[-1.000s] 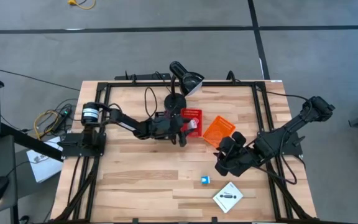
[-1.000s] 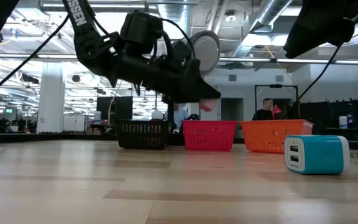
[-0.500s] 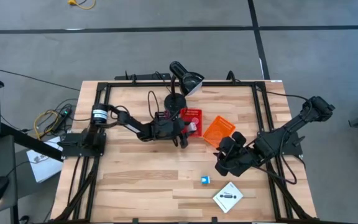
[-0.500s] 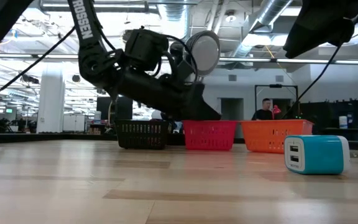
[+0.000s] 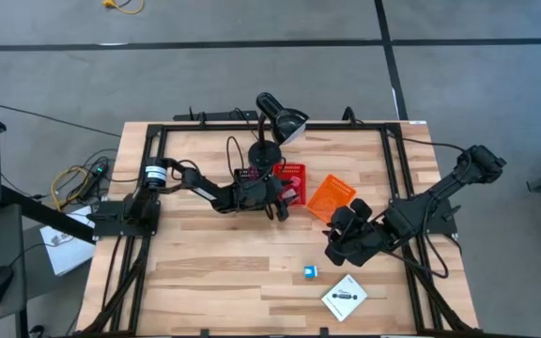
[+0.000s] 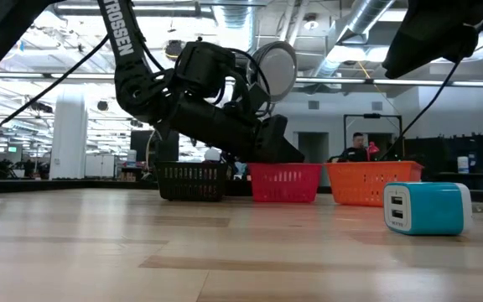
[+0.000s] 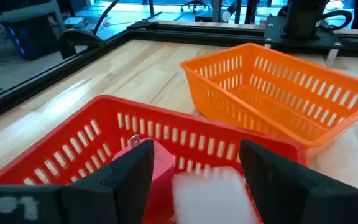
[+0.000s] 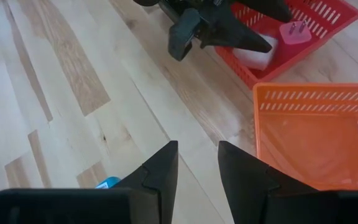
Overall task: Pick and place items into bin
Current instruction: Put the blue charger adapter into the red bin
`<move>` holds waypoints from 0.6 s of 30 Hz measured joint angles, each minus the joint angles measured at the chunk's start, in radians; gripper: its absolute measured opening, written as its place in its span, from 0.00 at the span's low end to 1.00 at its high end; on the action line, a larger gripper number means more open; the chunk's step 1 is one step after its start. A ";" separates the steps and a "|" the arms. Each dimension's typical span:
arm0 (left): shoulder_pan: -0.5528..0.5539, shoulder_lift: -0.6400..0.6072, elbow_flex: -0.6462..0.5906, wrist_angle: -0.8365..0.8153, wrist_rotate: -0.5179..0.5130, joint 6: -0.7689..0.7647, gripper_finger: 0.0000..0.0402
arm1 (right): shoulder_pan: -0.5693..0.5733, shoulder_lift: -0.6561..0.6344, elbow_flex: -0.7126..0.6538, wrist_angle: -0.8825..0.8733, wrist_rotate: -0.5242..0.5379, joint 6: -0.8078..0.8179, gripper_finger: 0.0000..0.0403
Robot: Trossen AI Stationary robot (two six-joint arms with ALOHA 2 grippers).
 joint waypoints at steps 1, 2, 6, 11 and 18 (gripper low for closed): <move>0.000 0.000 0.000 0.000 0.000 0.000 0.57 | 0.000 0.000 0.000 0.000 0.000 0.000 0.27; 0.000 0.000 0.000 0.000 0.000 0.000 0.58 | 0.000 0.000 0.000 0.000 0.000 -0.001 0.27; 0.000 0.000 0.000 0.003 -0.002 0.003 0.58 | 0.000 0.000 0.000 0.000 0.000 -0.002 0.27; 0.000 -0.020 -0.003 0.007 -0.009 0.037 0.58 | 0.000 0.000 0.000 0.000 0.000 -0.001 0.27; -0.002 -0.162 -0.002 0.013 -0.006 0.086 0.58 | 0.000 0.000 0.000 0.000 -0.025 -0.017 0.27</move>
